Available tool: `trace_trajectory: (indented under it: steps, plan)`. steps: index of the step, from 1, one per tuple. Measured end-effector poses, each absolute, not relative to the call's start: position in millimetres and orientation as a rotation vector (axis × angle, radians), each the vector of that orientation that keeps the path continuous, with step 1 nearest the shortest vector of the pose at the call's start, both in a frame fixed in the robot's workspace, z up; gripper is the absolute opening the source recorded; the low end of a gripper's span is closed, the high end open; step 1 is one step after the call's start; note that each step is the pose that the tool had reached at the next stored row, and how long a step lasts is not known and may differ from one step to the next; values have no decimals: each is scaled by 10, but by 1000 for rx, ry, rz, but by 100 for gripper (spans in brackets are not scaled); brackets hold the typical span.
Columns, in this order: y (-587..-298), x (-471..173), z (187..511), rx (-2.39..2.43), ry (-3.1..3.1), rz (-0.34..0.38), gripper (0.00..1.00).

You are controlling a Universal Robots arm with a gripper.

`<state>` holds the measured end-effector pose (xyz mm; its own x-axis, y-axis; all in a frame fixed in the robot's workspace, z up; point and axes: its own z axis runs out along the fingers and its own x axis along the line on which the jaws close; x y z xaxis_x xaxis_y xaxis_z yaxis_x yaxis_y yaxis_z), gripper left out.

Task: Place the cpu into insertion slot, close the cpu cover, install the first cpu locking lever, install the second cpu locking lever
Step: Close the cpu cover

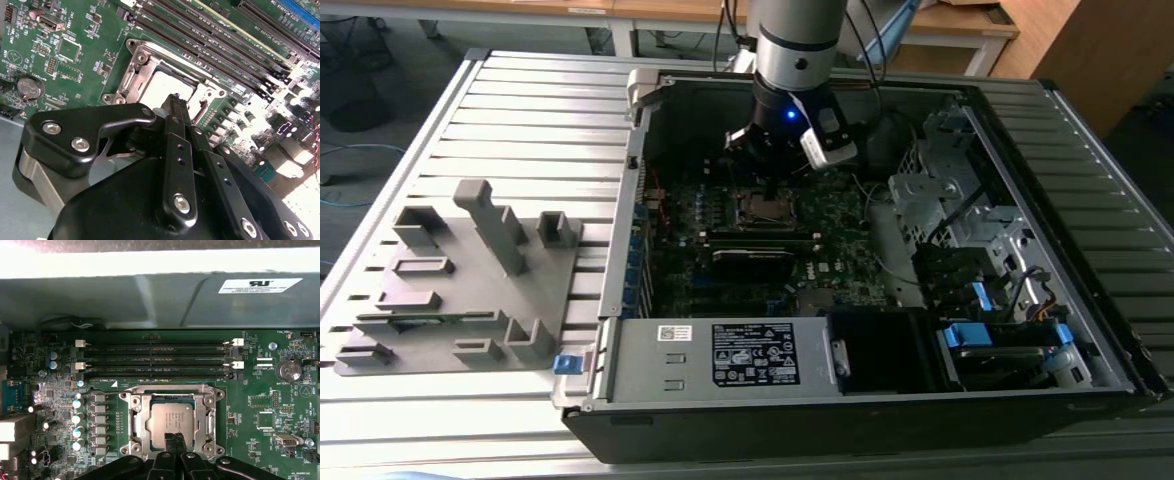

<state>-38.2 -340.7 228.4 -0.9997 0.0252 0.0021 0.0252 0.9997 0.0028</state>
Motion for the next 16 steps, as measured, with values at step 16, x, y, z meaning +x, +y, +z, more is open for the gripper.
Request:
trace_trajectory:
  steps: [16]
  plan:
    - [-3407,-506,2271,-40,-3144,-4,11]
